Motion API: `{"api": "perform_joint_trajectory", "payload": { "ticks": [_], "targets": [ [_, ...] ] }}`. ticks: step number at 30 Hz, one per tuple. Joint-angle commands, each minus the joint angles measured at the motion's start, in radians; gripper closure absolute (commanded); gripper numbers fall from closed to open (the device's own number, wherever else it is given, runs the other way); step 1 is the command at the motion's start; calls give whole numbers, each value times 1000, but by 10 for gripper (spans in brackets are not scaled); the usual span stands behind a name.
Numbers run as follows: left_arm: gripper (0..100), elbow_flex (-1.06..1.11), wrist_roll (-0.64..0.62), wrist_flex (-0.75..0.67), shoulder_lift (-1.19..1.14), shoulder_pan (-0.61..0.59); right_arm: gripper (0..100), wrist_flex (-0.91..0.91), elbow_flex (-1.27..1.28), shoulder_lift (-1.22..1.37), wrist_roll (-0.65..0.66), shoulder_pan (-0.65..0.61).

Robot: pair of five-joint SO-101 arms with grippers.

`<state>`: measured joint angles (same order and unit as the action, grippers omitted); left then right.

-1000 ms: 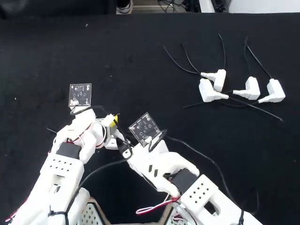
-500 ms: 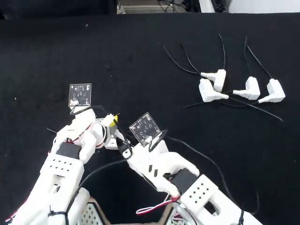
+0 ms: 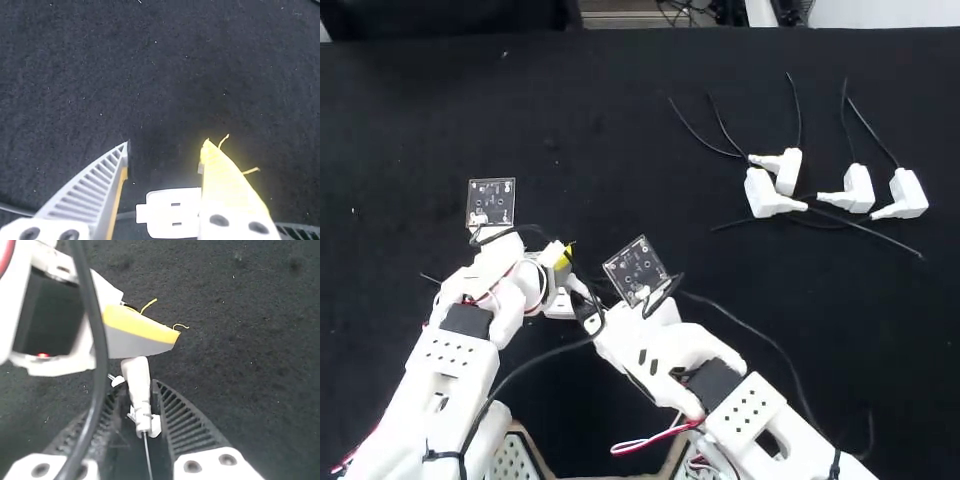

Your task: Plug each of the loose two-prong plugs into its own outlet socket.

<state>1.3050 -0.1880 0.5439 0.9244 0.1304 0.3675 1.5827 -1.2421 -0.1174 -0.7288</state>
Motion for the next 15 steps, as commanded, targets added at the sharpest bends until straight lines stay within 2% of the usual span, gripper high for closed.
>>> {"api": "perform_joint_trajectory", "payload": {
  "ticks": [1, 4, 7, 13, 15],
  "targets": [
    [770, -16, -9, 0, 9, -25, 988, -41, -13, -44, 9, 41],
    [770, -45, -9, 6, 9, -101, 988, 71, -45, -42, 86, 41],
    [770, -53, -9, 8, 9, -173, 988, 206, -110, -42, 87, 48],
    [770, -50, -8, 8, 6, -243, 988, 232, -124, -41, 92, 51],
    [770, -47, 43, 20, -3, -245, 988, 258, -139, -41, 94, 58]
  ]
}}
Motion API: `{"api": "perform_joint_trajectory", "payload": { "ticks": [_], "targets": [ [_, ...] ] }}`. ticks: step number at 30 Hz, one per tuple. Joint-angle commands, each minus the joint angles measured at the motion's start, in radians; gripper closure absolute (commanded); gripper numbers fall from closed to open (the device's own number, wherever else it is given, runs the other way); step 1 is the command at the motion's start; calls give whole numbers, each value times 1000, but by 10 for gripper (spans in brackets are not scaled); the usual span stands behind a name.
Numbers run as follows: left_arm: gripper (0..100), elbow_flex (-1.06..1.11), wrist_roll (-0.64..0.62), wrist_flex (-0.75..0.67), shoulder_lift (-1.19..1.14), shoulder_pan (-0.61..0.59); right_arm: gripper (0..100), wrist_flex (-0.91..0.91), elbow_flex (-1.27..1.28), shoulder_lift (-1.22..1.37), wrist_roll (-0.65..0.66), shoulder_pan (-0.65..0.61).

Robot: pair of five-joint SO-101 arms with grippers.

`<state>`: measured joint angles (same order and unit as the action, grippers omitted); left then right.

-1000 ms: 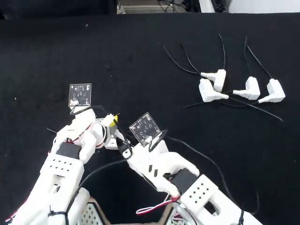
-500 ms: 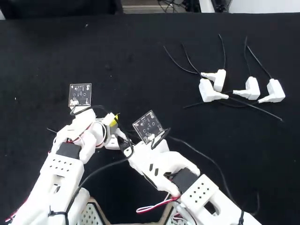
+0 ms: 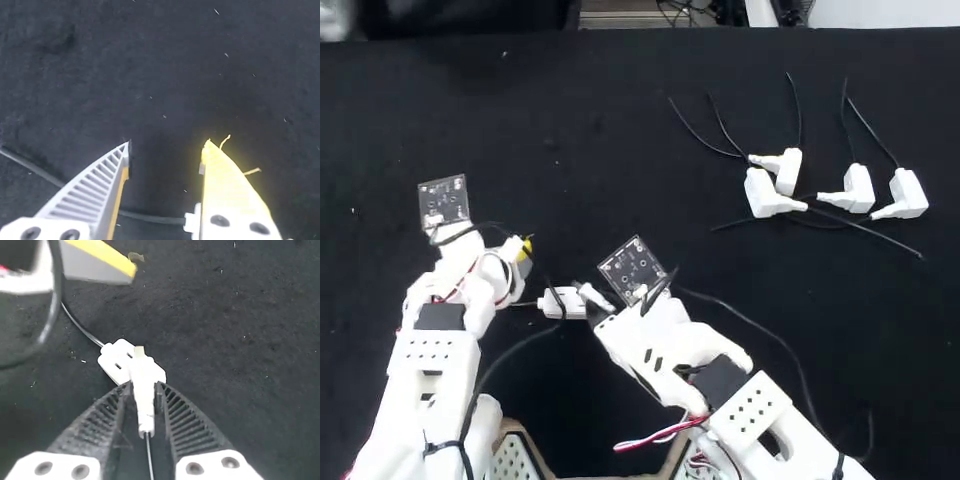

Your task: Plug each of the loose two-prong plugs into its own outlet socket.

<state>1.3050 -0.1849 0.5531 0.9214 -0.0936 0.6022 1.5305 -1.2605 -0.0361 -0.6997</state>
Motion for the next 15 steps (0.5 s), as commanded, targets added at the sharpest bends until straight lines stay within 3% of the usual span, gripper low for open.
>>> {"api": "perform_joint_trajectory", "payload": {
  "ticks": [1, 4, 8, 15],
  "targets": [
    [770, -50, 89, 41, 0, -16, 988, 49, -102, -21, 12, 29],
    [770, -58, 169, 97, -2, -4, 988, 117, -165, 30, 44, 18],
    [770, -117, 173, 137, -72, -25, 988, 152, -249, 173, 58, -43],
    [770, -355, 170, 212, -480, -61, 988, 198, -367, 390, 61, -95]
  ]
}}
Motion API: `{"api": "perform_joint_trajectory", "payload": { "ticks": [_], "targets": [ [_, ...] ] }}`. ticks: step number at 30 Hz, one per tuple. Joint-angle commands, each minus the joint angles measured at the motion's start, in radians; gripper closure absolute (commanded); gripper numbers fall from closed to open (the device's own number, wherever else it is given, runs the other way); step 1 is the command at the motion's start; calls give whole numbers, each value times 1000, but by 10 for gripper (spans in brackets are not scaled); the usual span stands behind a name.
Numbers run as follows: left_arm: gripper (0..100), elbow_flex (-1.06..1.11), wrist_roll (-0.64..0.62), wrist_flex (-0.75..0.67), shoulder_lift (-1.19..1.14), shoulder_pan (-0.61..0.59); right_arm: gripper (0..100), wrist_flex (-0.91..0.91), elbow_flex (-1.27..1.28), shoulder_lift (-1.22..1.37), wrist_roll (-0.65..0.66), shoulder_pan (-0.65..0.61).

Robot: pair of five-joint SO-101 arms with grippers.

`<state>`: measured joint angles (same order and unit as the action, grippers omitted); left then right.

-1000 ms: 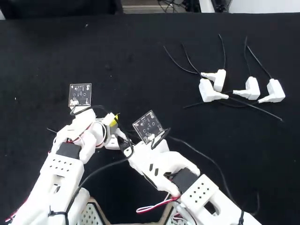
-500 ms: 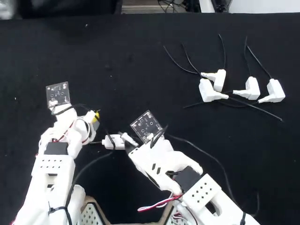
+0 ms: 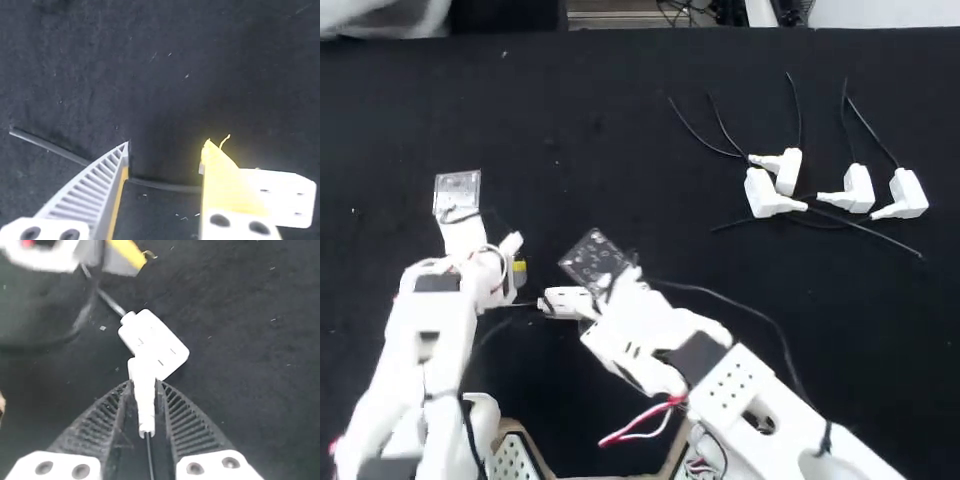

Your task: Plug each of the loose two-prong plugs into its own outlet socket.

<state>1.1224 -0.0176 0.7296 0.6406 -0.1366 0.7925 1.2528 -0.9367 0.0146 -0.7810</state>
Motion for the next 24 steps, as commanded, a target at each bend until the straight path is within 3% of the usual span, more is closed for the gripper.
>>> {"api": "perform_joint_trajectory", "payload": {
  "ticks": [1, 9, 17, 24],
  "targets": [
    [770, -194, 3, 41, -235, -18, 988, 8, -97, 99, 11, -14],
    [770, -200, 18, 81, -275, 47, 988, 0, -182, 305, 9, -2],
    [770, -196, 92, 146, -275, 147, 988, -41, -188, 317, 11, 110],
    [770, -194, 74, 184, -275, 315, 988, -37, -208, 315, 11, 190]
  ]
}}
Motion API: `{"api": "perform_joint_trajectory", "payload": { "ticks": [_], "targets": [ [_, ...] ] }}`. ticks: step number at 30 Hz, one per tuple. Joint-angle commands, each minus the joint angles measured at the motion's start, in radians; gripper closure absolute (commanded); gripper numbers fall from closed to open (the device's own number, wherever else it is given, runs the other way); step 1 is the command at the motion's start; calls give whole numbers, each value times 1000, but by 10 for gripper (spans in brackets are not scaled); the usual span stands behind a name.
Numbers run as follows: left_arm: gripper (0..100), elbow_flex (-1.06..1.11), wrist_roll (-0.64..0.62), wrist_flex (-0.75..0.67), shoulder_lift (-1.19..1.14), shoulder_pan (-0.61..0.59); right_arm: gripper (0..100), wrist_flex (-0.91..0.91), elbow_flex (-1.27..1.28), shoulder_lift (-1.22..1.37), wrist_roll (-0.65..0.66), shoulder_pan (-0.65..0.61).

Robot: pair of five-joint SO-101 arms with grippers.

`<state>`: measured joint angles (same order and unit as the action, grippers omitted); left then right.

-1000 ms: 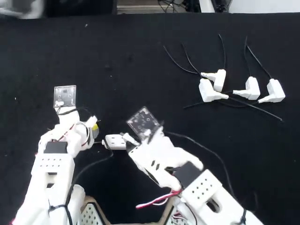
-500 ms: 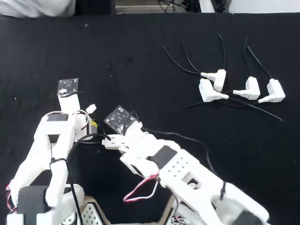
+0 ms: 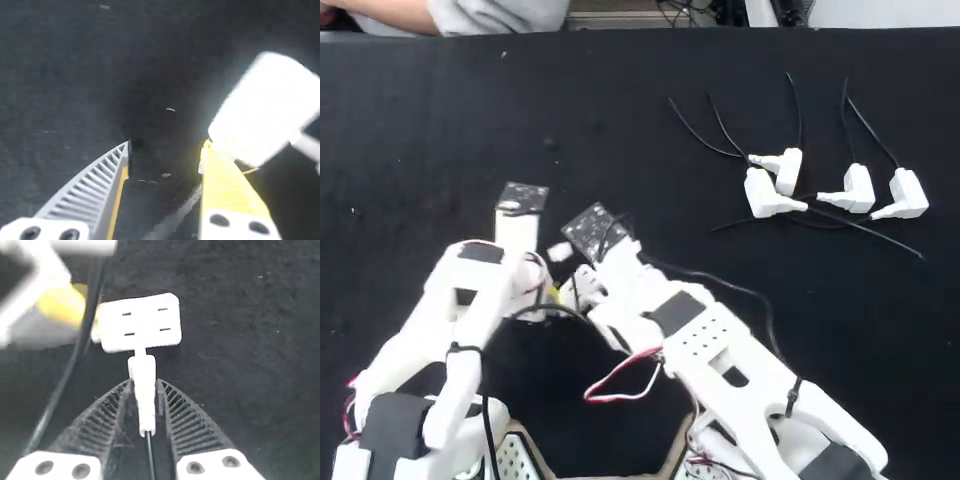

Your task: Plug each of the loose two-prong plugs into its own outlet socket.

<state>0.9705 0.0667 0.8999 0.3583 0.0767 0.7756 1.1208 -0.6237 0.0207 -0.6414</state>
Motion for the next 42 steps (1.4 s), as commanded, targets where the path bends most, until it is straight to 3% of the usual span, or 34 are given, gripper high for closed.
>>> {"api": "perform_joint_trajectory", "payload": {
  "ticks": [1, 7, 12, 18, 22, 27, 36, 42],
  "targets": [
    [770, -41, -29, 14, 8, 117, 988, -18, -79, 4, 5, 66],
    [770, -50, -38, 14, 9, 54, 988, -9, -82, -2, 5, 83],
    [770, -41, -37, 17, 87, -44, 988, 109, -150, -4, 6, 86],
    [770, -22, 61, 149, 313, -117, 988, 236, -248, 4, 94, 83],
    [770, 147, 186, 178, 463, -216, 988, 301, -298, 5, 170, 83],
    [770, 364, 132, 69, 663, -280, 988, 390, -415, 19, 299, 83],
    [770, 506, 81, 107, 1002, -272, 988, 675, -840, 367, 358, 81],
    [770, 519, 83, 167, 1097, -272, 988, 747, -1047, 593, 454, 80]
  ]
}}
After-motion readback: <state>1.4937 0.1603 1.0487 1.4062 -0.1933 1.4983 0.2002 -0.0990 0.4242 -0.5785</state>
